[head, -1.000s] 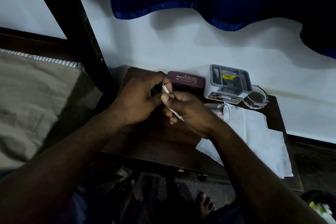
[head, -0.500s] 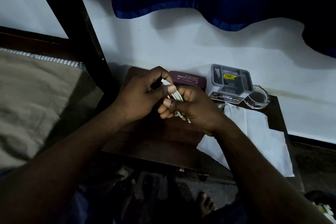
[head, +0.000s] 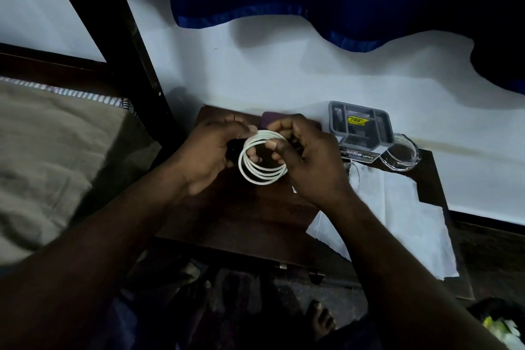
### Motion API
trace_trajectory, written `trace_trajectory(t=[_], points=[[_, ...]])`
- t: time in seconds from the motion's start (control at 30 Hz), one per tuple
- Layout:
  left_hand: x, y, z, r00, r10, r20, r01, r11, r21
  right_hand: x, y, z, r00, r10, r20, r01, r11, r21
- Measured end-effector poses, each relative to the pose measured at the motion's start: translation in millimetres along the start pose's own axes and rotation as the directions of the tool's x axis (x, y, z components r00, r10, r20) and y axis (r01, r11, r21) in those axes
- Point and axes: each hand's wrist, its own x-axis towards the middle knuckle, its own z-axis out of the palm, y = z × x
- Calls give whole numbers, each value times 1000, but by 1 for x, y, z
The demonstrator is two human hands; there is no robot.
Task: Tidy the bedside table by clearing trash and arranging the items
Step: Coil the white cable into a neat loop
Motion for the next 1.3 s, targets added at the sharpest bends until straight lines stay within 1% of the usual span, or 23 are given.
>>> trace_trajectory(t=[0.1, 0.17, 0.23, 0.3, 0.37, 0.47, 0.53, 0.67, 0.73, 0.8, 0.87, 1.0, 1.1, 1.17, 1.23, 1.3], points=[[-1, 0, -1, 997, -65, 43, 65, 998, 6, -1, 0, 0, 996, -81, 33, 84, 991, -100], [-1, -1, 0, 992, -67, 109, 70, 997, -24, -3, 1, 1, 995, -95, 39, 99, 985, -142], [-2, -1, 0, 985, -24, 172, 32, 998, -47, -3, 1, 0, 996, -83, 29, 86, 983, -165], [-2, -4, -1, 980, 23, 200, -24, 1000, 3, -3, 1, -1, 997, -82, 16, 84, 980, -180], [-2, -7, 0, 982, 55, 180, -63, 997, 36, -2, 1, -2, 996, -90, -9, 87, 977, -194], [0, -10, 1, 995, 58, 83, -55, 998, -40, 0, 4, -3, 994, -97, -55, 81, 967, -240], [2, -10, 0, 997, 64, 44, -60, 995, -84, 1, 6, -5, 993, -83, -78, 61, 967, -249], [2, -12, 1, 996, 57, 67, -49, 993, -110, 1, 9, -4, 993, -94, -72, 74, 966, -250], [1, -13, 4, 995, 76, 69, -70, 994, -88, 1, 8, -3, 993, -102, -60, 84, 964, -253], [2, -14, 6, 993, 110, 43, -109, 993, -46, 1, 7, -2, 994, -100, -50, 85, 966, -245], [2, -15, 7, 993, 116, 23, -115, 993, -10, 1, 7, -1, 996, -91, -17, 84, 968, -238], [1, -19, 8, 995, 86, 43, -85, 995, -43, -1, 5, -1, 995, -92, 38, 99, 960, -263], [3, -19, 6, 998, 56, -12, -56, 997, -58, -1, 1, -3, 996, -68, 60, 79, 976, -202], [4, -17, 3, 996, 42, -74, -46, 998, -51, -1, 0, -4, 996, -48, 78, 64, 973, -222], [6, -16, 1, 993, 7, -115, -14, 998, -58, 0, 2, -5, 997, -48, 67, 65, 957, -283], [6, -15, 1, 997, -38, -72, 30, 994, -105, 0, 2, -6, 998, -60, 19, 63, 952, -299]])
